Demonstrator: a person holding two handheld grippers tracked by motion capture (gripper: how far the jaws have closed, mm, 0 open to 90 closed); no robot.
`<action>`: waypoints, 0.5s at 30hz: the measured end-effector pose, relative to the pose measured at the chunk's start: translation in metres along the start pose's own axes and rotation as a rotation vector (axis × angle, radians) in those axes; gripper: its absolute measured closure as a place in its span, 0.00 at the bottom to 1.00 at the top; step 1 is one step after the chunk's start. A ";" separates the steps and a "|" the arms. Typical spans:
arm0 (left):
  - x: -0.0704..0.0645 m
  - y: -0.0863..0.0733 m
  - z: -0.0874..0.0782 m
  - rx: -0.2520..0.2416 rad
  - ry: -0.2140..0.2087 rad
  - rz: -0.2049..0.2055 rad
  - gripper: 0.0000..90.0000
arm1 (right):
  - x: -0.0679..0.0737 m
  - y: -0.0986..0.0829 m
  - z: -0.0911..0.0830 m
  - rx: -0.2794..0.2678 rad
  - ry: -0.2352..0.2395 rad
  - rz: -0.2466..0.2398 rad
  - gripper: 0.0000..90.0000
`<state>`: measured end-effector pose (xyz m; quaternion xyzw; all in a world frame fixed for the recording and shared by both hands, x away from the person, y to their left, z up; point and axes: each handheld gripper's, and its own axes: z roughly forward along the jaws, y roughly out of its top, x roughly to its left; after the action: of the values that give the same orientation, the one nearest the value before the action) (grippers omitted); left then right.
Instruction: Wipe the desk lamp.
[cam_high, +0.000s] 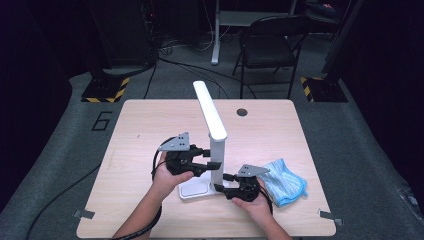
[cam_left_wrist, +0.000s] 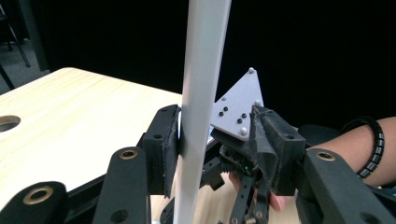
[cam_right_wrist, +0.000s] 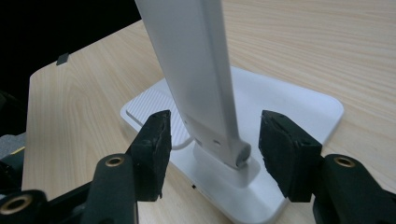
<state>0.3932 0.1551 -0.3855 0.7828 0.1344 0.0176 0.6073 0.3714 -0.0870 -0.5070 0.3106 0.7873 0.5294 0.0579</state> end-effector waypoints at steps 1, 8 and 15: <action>0.000 0.000 0.000 0.003 0.005 0.000 0.60 | 0.001 0.001 0.002 -0.002 -0.004 -0.008 0.47; 0.000 -0.001 0.000 -0.002 0.047 0.000 0.73 | 0.005 0.007 0.009 0.000 -0.016 -0.020 0.48; -0.001 -0.002 0.003 -0.009 0.078 -0.003 0.82 | 0.003 0.005 0.008 -0.002 -0.013 -0.002 0.48</action>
<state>0.3927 0.1527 -0.3878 0.7787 0.1592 0.0477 0.6050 0.3746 -0.0778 -0.5050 0.3134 0.7867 0.5280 0.0636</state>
